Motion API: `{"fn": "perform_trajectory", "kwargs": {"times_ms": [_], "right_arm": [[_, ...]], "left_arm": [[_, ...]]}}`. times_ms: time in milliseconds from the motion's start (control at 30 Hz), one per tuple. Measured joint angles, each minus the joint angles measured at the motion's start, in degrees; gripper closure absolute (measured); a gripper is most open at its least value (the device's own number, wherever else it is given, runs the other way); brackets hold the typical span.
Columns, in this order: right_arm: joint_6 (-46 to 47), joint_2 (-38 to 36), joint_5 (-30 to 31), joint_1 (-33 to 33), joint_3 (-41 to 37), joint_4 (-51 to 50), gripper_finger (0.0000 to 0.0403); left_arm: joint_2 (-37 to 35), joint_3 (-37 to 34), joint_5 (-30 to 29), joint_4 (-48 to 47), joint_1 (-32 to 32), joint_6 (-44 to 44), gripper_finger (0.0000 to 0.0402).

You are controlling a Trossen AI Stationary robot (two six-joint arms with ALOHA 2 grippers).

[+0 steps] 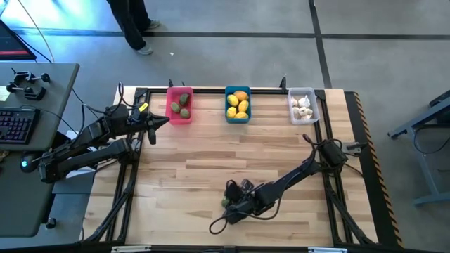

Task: Sort produce into baskets
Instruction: Put the lime into the red bin

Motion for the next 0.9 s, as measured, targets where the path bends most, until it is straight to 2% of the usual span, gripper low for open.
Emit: {"fn": "perform_trajectory", "kwargs": {"times_ms": [167,467,667,900], "right_arm": [[-0.84,0.02,-0.38,-0.29,-0.1,3.25,0.0233],[-4.19,-0.02,-1.4,-3.07,-0.15,11.05,0.0235],[-10.0,-0.07,-1.02,-7.96,-0.15,16.97,0.0236],[-20.64,-0.09,-5.19,-16.09,-0.15,24.81,0.0236]], "left_arm": [[0.02,0.0,-0.02,0.01,0.0,0.0,0.0399],[0.02,0.0,-0.02,-0.01,0.0,-0.37,0.0399],[0.02,0.0,-0.02,0.01,0.0,-0.59,0.0399],[0.02,0.0,-0.12,0.01,0.0,-1.01,0.0399]]}}
